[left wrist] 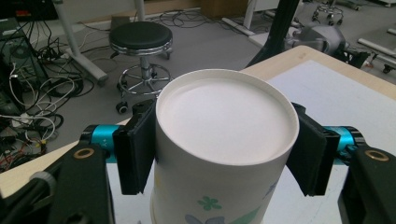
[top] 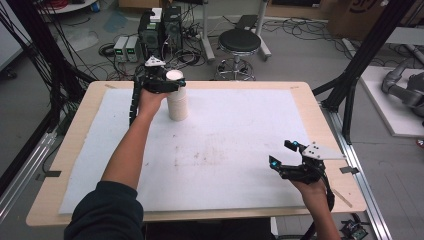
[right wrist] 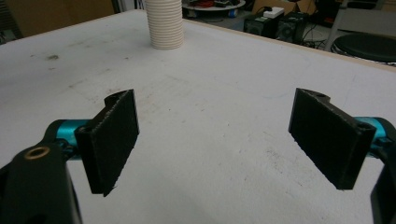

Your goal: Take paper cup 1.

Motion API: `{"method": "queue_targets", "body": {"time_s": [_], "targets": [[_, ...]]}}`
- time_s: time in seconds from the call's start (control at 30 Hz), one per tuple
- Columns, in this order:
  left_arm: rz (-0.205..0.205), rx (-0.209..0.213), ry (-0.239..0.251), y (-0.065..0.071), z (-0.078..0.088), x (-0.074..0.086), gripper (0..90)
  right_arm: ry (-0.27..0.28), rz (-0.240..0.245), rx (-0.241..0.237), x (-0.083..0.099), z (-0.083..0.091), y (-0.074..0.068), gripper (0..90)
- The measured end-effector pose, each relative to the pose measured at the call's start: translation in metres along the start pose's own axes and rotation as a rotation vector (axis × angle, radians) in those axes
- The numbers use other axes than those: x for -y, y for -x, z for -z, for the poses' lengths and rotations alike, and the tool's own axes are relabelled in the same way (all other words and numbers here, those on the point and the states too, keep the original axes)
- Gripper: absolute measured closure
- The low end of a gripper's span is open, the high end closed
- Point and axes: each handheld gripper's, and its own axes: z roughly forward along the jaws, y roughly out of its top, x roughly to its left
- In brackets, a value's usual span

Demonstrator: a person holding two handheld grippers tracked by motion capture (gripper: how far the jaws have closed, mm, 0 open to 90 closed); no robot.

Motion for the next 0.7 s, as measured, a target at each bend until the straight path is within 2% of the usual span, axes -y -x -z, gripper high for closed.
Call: {"method": "queue_targets", "body": {"time_s": [0.37, 0.53, 0.6, 0.7], "targets": [[-0.004, 0.003, 0.057, 0.001, 0.016, -0.009, 34.1, -0.005, 0.005, -0.006, 0.0, -0.003, -0.001, 16.4], [-0.002, -0.002, 0.116, 0.0, 0.031, -0.015, 34.4, -0.01, -0.001, -0.011, -0.001, -0.004, -0.003, 16.4], [0.002, 0.002, 0.124, -0.001, 0.037, -0.019, 34.5, -0.009, 0.004, -0.013, -0.001, -0.005, -0.003, 16.4], [0.003, 0.015, 0.166, 0.001, 0.045, -0.028, 34.7, -0.011, 0.008, -0.018, -0.001, -0.005, -0.004, 16.4]]}}
